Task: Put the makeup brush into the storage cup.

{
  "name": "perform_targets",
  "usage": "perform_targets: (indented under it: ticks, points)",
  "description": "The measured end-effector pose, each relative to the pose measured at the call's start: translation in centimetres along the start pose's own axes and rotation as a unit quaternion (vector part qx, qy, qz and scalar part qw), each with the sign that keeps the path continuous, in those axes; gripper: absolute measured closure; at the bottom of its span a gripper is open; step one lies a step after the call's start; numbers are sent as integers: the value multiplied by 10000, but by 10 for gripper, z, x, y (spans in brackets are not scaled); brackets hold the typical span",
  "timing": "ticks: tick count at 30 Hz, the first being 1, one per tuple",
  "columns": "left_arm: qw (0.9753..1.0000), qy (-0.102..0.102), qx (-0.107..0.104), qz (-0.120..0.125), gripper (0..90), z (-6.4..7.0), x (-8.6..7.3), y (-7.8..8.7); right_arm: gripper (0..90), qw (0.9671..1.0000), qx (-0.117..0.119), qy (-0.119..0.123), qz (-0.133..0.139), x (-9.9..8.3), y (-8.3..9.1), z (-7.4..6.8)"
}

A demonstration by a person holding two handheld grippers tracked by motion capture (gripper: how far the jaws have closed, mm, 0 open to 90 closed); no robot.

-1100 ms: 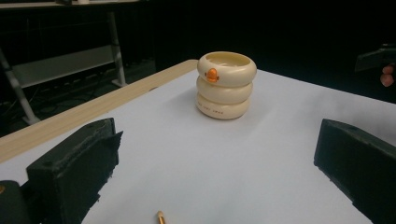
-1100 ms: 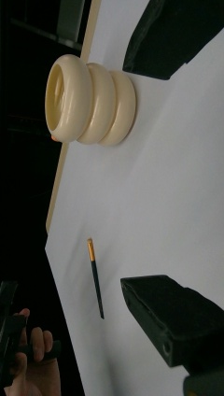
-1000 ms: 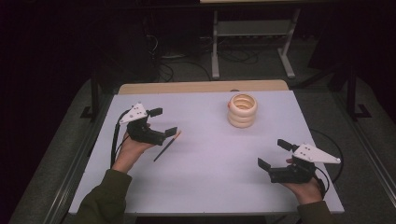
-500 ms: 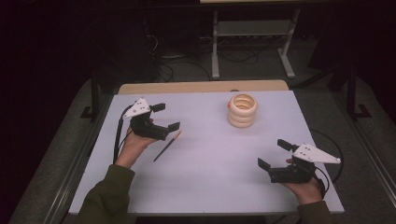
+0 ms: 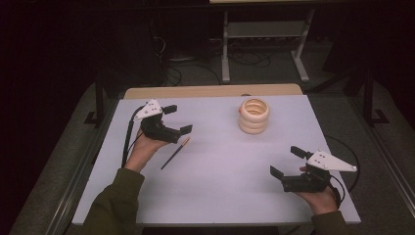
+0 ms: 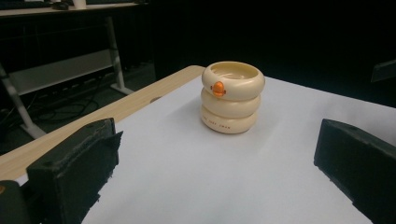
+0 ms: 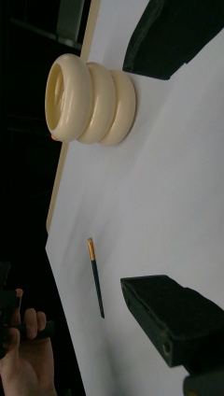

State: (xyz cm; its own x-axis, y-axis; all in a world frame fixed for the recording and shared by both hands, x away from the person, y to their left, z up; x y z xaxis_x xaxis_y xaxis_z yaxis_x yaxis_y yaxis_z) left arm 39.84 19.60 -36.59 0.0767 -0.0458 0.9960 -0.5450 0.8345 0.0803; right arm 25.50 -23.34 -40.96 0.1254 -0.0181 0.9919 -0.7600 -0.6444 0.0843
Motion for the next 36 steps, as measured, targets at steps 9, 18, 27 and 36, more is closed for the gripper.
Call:
perform_targets:
  ticks: [9,18,27,36]
  points:
    - [10000,1,13,-57,0,-3,0,-10,0,10000,-3,-9,7,0,0,0]
    - [9996,34,94,-246,0,-9,0,-18,0,10000,9,-18,2,0,0,1]
    - [9984,31,112,-545,0,-11,2,-27,0,10000,-4,-22,26,0,1,1]
    - [9955,79,188,-930,0,-13,2,-34,0,10000,3,-25,27,0,1,2]
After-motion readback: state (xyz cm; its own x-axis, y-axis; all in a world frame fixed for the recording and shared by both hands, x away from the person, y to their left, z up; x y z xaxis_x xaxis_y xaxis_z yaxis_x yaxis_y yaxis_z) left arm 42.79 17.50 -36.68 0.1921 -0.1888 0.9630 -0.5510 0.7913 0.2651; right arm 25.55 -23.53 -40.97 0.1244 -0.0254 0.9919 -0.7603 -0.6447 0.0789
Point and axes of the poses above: each handheld gripper's, and its own axes: y roughly backward along the jaws, x roughly out of its top, z roughly to its right, the point moved 1 cm from there along -y, roughly forward along the jaws, and after that the axes turned 11 degrees about z, right-handed, at the moved point
